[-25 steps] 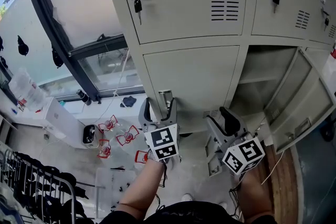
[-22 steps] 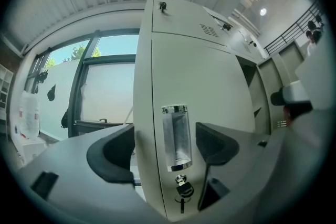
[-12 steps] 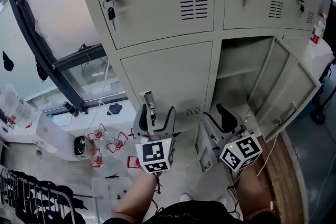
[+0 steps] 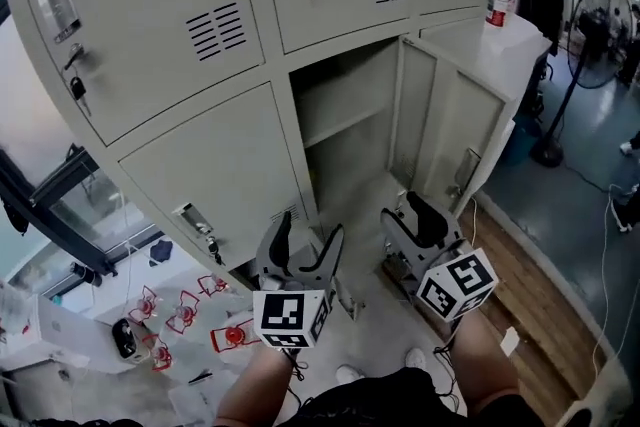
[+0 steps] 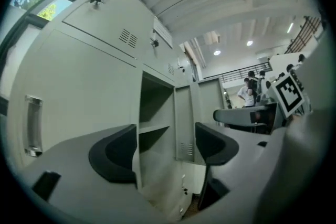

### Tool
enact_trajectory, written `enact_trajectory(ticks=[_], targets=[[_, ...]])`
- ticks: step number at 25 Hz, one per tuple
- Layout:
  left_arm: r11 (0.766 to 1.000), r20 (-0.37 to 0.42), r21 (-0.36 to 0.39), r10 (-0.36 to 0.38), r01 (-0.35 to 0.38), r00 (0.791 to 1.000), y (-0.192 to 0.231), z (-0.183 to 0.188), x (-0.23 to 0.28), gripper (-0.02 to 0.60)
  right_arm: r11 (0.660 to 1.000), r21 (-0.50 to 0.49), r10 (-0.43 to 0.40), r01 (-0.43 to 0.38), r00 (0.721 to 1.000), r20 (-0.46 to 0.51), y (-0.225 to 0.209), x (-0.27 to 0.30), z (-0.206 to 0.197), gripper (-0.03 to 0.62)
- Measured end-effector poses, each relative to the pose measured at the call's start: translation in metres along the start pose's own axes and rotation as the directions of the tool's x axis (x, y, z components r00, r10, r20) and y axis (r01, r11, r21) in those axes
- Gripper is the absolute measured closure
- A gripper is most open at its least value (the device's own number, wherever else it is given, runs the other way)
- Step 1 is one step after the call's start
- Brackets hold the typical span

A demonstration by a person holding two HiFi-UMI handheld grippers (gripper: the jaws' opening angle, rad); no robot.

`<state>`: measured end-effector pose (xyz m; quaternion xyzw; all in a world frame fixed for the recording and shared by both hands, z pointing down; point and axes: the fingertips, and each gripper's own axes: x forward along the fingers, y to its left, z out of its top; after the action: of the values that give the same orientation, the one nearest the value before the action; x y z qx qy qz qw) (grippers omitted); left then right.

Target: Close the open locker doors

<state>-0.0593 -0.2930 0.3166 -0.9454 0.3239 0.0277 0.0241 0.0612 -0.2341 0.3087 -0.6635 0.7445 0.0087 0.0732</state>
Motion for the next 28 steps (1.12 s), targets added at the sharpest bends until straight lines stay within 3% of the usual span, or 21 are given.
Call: enact_trajectory(ticks=[7,12,18,28], targets=[[0.971,-0.015,-0.051,-0.234,0.233,0.972,-0.088,-0.011,0.030,0.232,0.976,-0.013,-0.219,0.219,0.976,0.015,-0.082,-0.073,0.014,0.385],[0.941,-0.022,-0.069,-0.333,0.331,0.943,-0.131,-0.016,0.040,0.233,0.952,-0.012,-0.304,0.305,0.952,0.011,-0.128,-0.103,0.015,0.385],[0.937,-0.012,-0.079,-0.342,0.340,0.940,-0.158,-0.011,0.055,0.235,0.960,-0.008,-0.278,0.278,0.960,-0.018,-0.158,-0.101,0.012,0.385],[0.967,-0.035,-0.073,-0.248,0.245,0.968,-0.179,-0.015,0.080,0.239,0.990,0.009,-0.139,0.140,0.987,-0.077,-0.187,-0.075,0.000,0.385]])
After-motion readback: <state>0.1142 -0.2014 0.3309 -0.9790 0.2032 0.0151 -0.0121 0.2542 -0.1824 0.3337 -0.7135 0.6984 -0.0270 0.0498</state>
